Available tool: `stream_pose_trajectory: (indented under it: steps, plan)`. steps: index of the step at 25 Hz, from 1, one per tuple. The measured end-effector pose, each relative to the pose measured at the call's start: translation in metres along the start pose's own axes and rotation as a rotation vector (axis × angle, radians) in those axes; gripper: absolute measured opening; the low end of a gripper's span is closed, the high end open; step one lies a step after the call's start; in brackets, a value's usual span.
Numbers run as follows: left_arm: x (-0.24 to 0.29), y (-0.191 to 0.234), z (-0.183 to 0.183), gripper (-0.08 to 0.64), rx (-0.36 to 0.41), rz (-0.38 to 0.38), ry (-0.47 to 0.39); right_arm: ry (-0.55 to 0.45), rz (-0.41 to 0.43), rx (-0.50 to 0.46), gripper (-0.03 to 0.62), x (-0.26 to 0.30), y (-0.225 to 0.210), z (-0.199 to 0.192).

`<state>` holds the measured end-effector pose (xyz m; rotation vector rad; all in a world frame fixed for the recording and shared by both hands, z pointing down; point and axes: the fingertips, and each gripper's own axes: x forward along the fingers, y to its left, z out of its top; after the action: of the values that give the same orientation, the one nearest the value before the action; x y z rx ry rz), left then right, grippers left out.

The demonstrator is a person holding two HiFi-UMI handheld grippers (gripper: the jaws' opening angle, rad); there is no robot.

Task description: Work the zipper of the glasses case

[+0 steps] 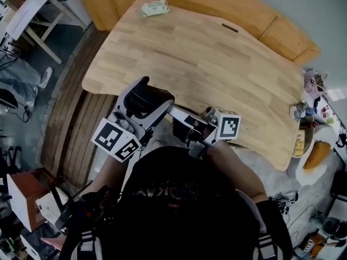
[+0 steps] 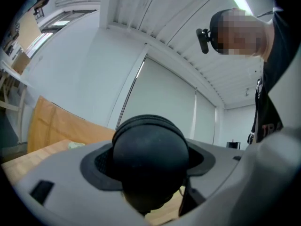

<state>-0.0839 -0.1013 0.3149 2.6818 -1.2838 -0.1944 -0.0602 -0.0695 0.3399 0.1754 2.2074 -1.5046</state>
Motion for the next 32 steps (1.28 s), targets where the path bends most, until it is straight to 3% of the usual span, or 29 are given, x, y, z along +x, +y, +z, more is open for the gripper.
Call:
stream_pose_trajectory:
  steps: [9, 14, 21, 24, 28, 32]
  plan:
    - [-0.014, -0.014, 0.009, 0.354, 0.042, -0.125, -0.041, -0.059, 0.048, 0.042, 0.018, -0.01, 0.013, 0.016]
    - [-0.021, -0.029, 0.013, 0.354, 0.052, -0.193, -0.084, -0.084, 0.13, 0.094, 0.018, -0.013, 0.03, 0.025]
    - [-0.019, -0.051, 0.021, 0.354, 0.101, -0.3, -0.098, -0.006, 0.222, 0.14, 0.018, -0.005, 0.05, 0.018]
    - [-0.016, -0.065, 0.02, 0.354, 0.113, -0.362, -0.062, 0.04, 0.236, 0.138, 0.018, -0.004, 0.052, 0.012]
    - [-0.011, -0.068, 0.007, 0.304, 0.226, -0.321, 0.022, 0.073, 0.17, 0.088, 0.018, -0.007, 0.046, 0.012]
    - [-0.008, -0.058, -0.013, 0.297, 0.44, -0.268, 0.168, 0.096, 0.054, -0.006, 0.018, -0.011, 0.034, 0.016]
